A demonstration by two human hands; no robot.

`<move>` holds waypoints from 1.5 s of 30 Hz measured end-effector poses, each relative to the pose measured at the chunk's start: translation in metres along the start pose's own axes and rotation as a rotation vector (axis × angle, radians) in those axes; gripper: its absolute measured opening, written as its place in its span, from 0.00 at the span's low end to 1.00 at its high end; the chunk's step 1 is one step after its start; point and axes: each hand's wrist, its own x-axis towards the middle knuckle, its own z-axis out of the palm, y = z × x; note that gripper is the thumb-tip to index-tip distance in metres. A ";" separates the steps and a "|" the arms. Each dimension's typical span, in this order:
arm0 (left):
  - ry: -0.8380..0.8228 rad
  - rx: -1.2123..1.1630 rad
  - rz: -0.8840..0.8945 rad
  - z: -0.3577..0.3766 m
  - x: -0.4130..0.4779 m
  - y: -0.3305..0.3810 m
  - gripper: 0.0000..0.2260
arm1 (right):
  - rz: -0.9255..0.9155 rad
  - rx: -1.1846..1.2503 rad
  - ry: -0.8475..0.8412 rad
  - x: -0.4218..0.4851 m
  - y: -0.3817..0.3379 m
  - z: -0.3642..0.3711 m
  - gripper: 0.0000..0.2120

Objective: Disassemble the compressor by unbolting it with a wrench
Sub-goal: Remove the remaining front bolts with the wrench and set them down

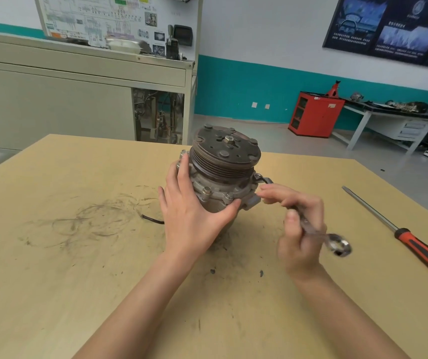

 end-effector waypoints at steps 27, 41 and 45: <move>0.002 0.001 0.002 -0.001 0.000 0.000 0.50 | 1.151 0.849 0.211 0.154 0.061 -0.029 0.06; 0.013 0.014 0.007 0.000 0.001 -0.002 0.50 | 0.300 0.085 0.242 0.025 -0.020 0.017 0.07; 0.018 0.016 0.011 0.002 0.001 -0.003 0.50 | 0.213 0.115 0.253 0.008 -0.017 0.024 0.05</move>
